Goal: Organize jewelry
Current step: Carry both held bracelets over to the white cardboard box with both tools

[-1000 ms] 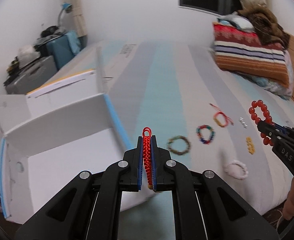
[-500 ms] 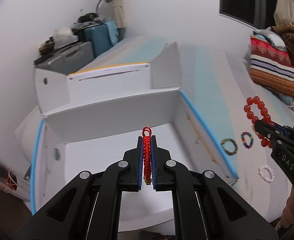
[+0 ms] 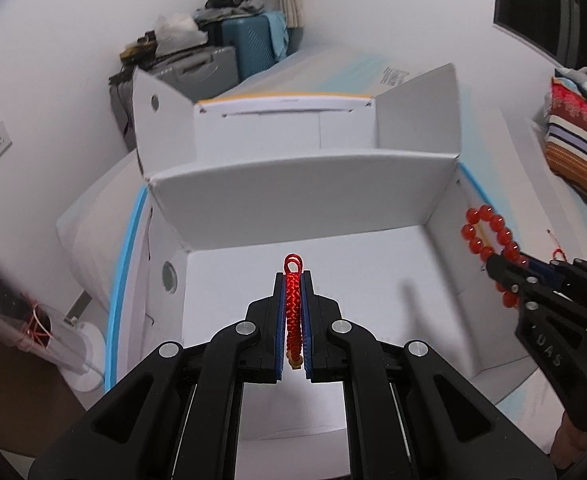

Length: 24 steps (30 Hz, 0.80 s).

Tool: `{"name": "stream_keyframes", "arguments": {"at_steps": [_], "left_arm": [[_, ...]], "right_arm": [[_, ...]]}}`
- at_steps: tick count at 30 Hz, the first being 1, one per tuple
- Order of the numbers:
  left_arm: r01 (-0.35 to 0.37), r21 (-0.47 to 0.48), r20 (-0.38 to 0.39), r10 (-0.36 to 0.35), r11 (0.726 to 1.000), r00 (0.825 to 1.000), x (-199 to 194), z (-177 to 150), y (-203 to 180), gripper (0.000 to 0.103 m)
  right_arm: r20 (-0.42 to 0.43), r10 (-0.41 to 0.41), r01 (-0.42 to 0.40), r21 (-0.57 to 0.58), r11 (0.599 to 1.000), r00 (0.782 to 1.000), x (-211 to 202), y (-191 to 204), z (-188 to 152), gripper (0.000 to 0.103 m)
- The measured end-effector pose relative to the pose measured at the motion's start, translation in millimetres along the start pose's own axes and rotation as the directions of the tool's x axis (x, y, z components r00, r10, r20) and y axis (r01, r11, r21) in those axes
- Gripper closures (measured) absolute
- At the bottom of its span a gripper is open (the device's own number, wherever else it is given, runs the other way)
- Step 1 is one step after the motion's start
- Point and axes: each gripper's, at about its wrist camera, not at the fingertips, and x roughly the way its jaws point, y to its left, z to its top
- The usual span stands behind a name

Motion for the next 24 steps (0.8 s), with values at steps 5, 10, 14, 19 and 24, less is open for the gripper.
{"name": "stream_keyframes", "arguments": {"at_steps": [5, 10, 14, 19, 24], "left_arm": [[-0.004, -0.01, -0.04, 0.004, 1.0, 0.999, 16.6, -5.3, 9.3, 0.097], [-0.012, -0.021, -0.07, 0.01, 1.0, 0.998, 28.5, -10.6, 16.6, 0.097], [-0.013, -0.024, -0.095, 0.01, 1.0, 0.995, 38.8, -16.8, 20.1, 0.097], [-0.011, -0.03, -0.108, 0.008, 0.999, 0.994, 44.0, -20.1, 21.7, 0.097], [-0.005, -0.041, -0.111, 0.001, 0.999, 0.994, 42.8, -19.8, 21.2, 0.093]], "right_arm": [[-0.059, 0.007, -0.009, -0.024, 1.0, 0.998, 24.5, 12.8, -1.6, 0.09], [-0.119, 0.009, -0.013, -0.038, 0.999, 0.993, 44.9, 21.3, -6.9, 0.09], [-0.143, 0.003, -0.008, -0.038, 0.999, 0.99, 55.7, 26.1, -9.6, 0.09], [-0.138, -0.012, 0.007, -0.037, 0.999, 0.99, 58.5, 29.2, -11.8, 0.09], [-0.127, -0.025, 0.019, -0.043, 0.999, 0.992, 54.9, 31.3, -12.1, 0.087]]}}
